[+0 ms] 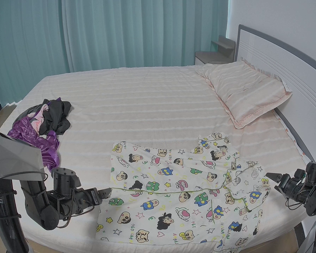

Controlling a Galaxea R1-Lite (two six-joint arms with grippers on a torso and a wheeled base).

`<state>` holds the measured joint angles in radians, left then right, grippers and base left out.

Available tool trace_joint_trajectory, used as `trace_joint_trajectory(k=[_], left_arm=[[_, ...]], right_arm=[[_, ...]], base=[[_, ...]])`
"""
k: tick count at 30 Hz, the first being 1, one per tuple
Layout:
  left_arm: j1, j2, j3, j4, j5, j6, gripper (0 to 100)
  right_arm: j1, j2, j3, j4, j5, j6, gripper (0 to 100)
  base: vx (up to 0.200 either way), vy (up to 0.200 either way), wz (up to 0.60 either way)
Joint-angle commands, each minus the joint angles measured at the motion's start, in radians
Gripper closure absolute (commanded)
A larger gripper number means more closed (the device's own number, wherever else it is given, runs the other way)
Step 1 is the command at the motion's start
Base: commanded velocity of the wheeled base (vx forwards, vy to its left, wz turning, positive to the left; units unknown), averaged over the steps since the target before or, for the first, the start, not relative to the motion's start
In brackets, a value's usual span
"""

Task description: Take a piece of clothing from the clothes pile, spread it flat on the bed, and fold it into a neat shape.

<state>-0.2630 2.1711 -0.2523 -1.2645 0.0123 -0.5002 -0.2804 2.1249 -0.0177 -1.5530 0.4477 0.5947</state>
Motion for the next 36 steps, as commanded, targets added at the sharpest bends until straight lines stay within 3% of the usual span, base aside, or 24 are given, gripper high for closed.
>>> trace_joint_trajectory(k=[1, 5, 9, 35, 36], left_arm=[[0.037, 0.000, -0.013, 0.000, -0.144, -0.083, 0], [0.082, 0.023, -0.041, 0.004, -0.288, -0.097, 0], [0.111, 0.061, -0.093, 0.016, -0.371, -0.095, 0], [0.034, 0.131, -0.140, 0.016, -0.382, -0.093, 0], [0.030, 0.131, -0.137, 0.016, -0.382, -0.093, 100]], right_arm=[[0.000, 0.001, 0.018, -0.015, 0.000, 0.001, 0], [0.000, 0.003, 0.018, -0.015, 0.000, 0.001, 0], [0.000, 0.003, 0.018, -0.015, 0.000, 0.001, 0], [-0.003, 0.003, 0.018, -0.015, 0.000, -0.001, 0], [-0.003, 0.003, 0.018, -0.015, 0.000, -0.001, 0]], base=[[0.000, 0.000, 0.00], [0.000, 0.000, 0.00], [0.000, 0.000, 0.00], [0.000, 0.000, 0.00], [0.000, 0.000, 0.00]])
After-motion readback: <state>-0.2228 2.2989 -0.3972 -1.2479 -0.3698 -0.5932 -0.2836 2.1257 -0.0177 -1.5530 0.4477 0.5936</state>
